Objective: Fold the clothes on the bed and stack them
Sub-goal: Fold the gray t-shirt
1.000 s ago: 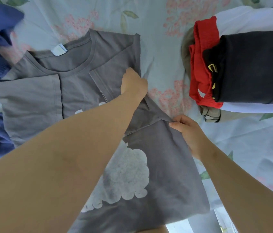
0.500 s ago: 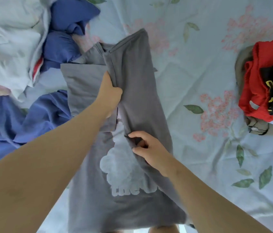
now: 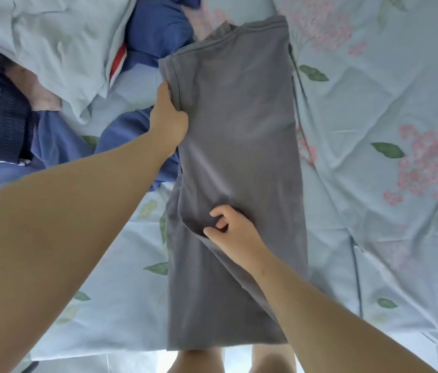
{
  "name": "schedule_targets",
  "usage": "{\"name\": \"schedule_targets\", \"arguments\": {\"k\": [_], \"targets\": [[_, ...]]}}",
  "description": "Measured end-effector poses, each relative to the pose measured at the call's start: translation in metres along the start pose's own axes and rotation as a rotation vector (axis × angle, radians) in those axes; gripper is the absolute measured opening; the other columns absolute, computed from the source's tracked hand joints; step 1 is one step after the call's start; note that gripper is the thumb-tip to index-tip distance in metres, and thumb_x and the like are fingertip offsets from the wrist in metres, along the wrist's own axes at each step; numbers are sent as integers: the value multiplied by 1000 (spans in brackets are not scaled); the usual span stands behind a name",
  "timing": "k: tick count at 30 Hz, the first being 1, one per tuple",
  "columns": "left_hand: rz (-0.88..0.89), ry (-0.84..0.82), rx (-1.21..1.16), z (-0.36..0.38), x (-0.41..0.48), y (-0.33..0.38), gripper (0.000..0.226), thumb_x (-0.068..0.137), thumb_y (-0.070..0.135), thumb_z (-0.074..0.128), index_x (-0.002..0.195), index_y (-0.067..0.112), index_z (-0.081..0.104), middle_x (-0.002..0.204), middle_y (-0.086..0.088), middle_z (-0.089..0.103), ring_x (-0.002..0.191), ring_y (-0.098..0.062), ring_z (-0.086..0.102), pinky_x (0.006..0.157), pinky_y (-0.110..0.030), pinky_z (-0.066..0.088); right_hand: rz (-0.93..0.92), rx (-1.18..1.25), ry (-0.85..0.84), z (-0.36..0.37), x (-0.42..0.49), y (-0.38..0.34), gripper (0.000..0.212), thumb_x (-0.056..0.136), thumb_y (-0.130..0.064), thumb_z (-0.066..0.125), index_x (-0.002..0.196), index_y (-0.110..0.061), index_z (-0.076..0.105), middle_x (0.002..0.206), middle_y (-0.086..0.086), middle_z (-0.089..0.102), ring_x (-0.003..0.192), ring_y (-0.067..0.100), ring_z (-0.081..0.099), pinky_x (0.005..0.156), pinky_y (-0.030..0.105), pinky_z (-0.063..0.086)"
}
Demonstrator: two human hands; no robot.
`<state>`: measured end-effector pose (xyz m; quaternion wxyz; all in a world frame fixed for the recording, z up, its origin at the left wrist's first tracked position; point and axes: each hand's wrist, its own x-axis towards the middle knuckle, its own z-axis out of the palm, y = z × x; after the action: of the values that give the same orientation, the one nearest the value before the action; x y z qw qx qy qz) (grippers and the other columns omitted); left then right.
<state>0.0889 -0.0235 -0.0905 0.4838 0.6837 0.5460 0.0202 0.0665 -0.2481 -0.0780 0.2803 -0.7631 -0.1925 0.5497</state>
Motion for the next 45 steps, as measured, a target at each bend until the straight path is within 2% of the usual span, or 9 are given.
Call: {"name": "schedule_targets", "arguments": {"k": [2, 7, 13, 15, 18, 26, 33, 38, 45], "targets": [[-10, 44, -69, 5, -16, -5, 64, 89, 8, 45, 147, 19, 21, 129, -6, 50, 103, -21, 54, 87, -31, 46, 67, -94, -47, -8, -13, 16, 30, 86, -37, 61, 114, -29, 54, 99, -12, 56, 95, 8, 55, 87, 26, 46], [111, 41, 59, 16, -82, -25, 74, 84, 19, 66, 145, 28, 24, 131, 2, 33, 109, -8, 34, 95, -22, 31, 182, -277, -102, -21, -44, 52, 18, 82, -39, 64, 88, -27, 52, 73, -11, 54, 76, 13, 55, 75, 31, 46], [44, -135, 277, 30, -144, -71, 35, 82, 9, 60, 111, 28, 53, 114, -4, 41, 89, -22, 48, 72, -19, 38, 176, -386, -171, -26, -65, 66, 38, 83, -36, 65, 66, -19, 35, 66, -7, 45, 68, 15, 47, 64, 28, 36], [-31, -163, 242, 33, -161, -86, 27, 82, 3, 58, 99, 25, 59, 105, -8, 46, 79, -21, 50, 60, -17, 40, 158, -533, -282, -29, -77, 71, 35, 85, -41, 62, 68, -21, 38, 70, -9, 46, 73, 15, 50, 67, 29, 40], [-162, -136, -12, 30, -184, -104, 34, 81, -9, 51, 78, 25, 57, 91, -9, 55, 70, -24, 54, 72, -37, 56, 128, -744, -387, -27, -98, 79, 33, 89, -45, 53, 68, -24, 38, 76, -7, 49, 86, 21, 56, 73, 29, 40], [-164, -393, -212, 12, -240, -120, 31, 89, 9, 62, 107, 31, 50, 106, -2, 53, 84, -17, 57, 70, -29, 55, 119, -484, -457, 54, -148, 74, 28, 98, -29, 42, 103, -5, 54, 111, 15, 63, 100, 31, 60, 75, 27, 39], [-225, -88, -96, -6, -260, -167, 59, 85, 2, 55, 134, 30, 35, 95, 1, 57, 89, -23, 58, 75, -34, 51, 147, -195, -351, 118, -147, 77, 33, 92, -29, 48, 118, -10, 54, 114, 7, 61, 103, 23, 60, 88, 35, 48], [-311, -129, -80, 3, -276, -187, 34, 86, 18, 63, 116, 12, 48, 104, -5, 61, 95, -24, 58, 90, -41, 50, 202, -149, 172, 70, -143, 119, 9, 92, -22, 48, 98, -22, 55, 90, -2, 59, 84, 20, 55, 74, 31, 43], [-311, 116, 137, 0, -283, -200, 13, 91, 23, 53, 98, 13, 58, 99, -2, 52, 92, -26, 52, 78, -31, 43, 238, -212, 589, 20, -134, 152, 28, 86, -11, 54, 113, -7, 52, 114, 18, 52, 98, 35, 49, 79, 37, 40]]}}
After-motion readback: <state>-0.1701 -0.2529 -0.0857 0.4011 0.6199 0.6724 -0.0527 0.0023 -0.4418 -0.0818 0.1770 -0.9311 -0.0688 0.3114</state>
